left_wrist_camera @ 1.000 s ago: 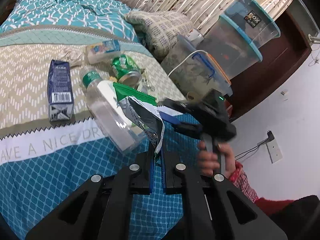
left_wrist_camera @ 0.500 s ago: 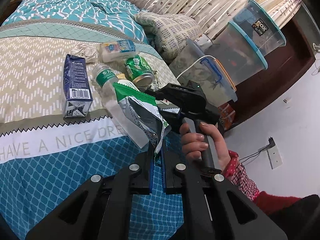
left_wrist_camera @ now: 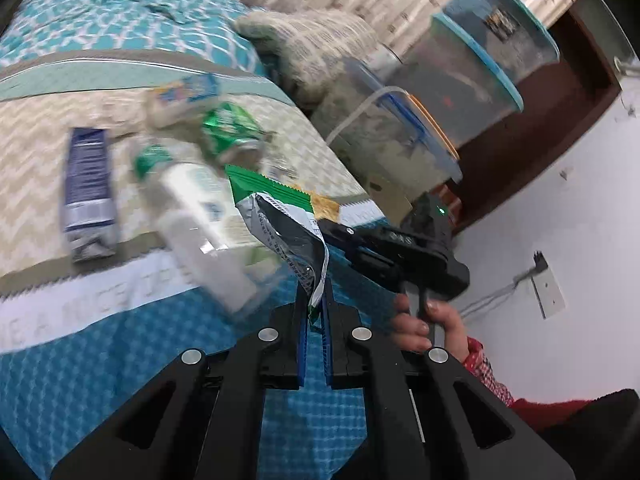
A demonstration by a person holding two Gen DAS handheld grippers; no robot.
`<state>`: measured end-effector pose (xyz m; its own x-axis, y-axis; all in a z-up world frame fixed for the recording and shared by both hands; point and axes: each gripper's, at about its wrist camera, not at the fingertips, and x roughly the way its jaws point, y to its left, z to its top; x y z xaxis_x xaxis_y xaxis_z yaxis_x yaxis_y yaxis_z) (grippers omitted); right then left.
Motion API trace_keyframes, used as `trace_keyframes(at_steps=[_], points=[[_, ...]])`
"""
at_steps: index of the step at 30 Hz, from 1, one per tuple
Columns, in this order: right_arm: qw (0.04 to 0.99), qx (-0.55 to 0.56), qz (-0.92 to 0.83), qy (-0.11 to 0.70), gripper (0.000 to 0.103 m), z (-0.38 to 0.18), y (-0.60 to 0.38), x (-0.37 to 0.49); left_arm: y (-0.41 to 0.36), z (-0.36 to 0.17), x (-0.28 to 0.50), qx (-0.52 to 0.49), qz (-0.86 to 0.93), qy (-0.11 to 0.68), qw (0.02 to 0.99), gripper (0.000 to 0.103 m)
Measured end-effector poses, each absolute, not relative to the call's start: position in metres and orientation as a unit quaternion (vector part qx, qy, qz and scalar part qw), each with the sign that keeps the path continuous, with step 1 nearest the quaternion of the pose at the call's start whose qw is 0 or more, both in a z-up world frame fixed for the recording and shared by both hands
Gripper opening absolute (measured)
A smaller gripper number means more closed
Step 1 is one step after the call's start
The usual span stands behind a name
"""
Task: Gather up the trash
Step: 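Carry the wrapper and bread over the beige bin and open both grippers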
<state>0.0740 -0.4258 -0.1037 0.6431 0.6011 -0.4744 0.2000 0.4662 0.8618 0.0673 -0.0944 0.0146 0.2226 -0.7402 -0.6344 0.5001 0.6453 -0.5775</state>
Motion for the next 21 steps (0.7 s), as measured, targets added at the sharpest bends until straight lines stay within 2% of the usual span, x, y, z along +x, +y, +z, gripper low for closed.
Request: trace_keyframes(at_steps=[7, 14, 19, 21], points=[[0.756, 0.558, 0.059, 0.337, 0.011, -0.116, -0.523, -0.001, -0.199, -0.006, 0.087, -0.070, -0.457, 0.512, 0.724, 0.005], [0.772, 0.582, -0.027, 0.256, 0.011, -0.110, -0.621, -0.042, -0.324, -0.025, 0.121, -0.031, -0.493, 0.539, 0.682, 0.005], [0.777, 0.580, -0.088, 0.228, 0.012, -0.110, -0.676, -0.057, -0.419, -0.027, 0.135, 0.008, -0.512, 0.536, 0.671, 0.005], [0.778, 0.576, -0.103, 0.230, 0.015, -0.114, -0.694, -0.059, -0.456, -0.028, 0.140, 0.021, -0.517, 0.535, 0.668, 0.005]])
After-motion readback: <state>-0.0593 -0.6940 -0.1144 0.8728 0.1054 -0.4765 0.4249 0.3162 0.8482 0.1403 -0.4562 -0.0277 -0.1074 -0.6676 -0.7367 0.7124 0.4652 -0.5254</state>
